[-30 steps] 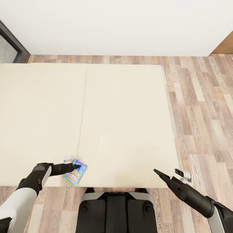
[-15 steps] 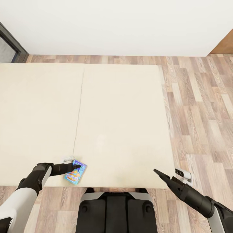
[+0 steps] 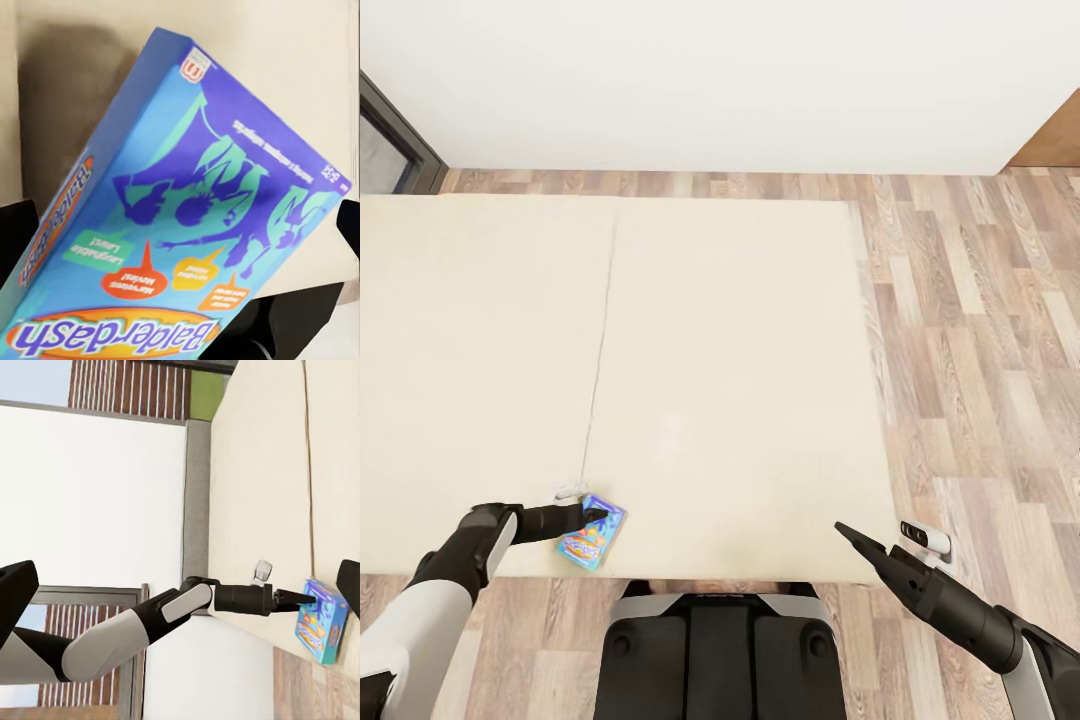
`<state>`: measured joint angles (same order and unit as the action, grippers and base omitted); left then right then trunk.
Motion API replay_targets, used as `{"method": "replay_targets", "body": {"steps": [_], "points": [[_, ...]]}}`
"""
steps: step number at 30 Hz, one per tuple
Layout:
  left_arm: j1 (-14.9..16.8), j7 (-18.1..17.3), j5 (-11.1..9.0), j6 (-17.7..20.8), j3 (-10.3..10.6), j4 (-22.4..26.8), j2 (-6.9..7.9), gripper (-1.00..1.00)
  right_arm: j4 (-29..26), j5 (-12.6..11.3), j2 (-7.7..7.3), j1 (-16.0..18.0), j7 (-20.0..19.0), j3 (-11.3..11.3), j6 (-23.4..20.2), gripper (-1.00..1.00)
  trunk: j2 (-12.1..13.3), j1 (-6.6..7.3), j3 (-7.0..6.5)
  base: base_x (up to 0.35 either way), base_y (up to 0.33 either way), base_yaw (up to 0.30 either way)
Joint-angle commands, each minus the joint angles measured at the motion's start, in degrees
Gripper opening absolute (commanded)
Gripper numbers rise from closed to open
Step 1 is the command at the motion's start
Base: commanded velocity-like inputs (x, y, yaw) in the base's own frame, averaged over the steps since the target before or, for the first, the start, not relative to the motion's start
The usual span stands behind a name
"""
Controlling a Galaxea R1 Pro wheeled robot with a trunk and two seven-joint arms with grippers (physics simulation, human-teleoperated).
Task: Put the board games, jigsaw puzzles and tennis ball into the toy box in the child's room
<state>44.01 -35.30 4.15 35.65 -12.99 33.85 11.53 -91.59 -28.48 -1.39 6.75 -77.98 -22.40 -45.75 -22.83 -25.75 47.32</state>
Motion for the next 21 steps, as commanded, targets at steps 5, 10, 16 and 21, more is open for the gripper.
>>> {"method": "replay_targets", "body": {"steps": [5,10,16,21], "points": [[0.02,-0.43,0.42,0.39,-0.42,0.08,-0.23,1.00,0.00,-0.17,-0.01,0.02,-0.07,-0.01,-0.48,1.00,-0.09,-0.03,0.06,0.000,-0.191,0.000],[0.02,-0.45,0.42,0.43,-0.43,0.08,-0.34,1.00,0.00,-0.17,-0.01,0.02,-0.07,-0.01,-0.48,1.00,-0.09,-0.03,0.06,0.000,-0.051,0.000],[0.02,-0.41,0.42,0.45,-0.38,0.08,-0.06,1.00,0.00,-0.17,-0.01,0.02,-0.07,-0.01,-0.48,1.00,-0.09,-0.03,0.06,0.000,-0.012,0.000],[0.02,-0.37,0.42,0.45,-0.44,0.09,0.21,1.00,0.00,-0.17,-0.01,0.02,-0.07,-0.01,-0.48,1.00,-0.09,-0.03,0.06,0.000,-0.003,0.000]]}}
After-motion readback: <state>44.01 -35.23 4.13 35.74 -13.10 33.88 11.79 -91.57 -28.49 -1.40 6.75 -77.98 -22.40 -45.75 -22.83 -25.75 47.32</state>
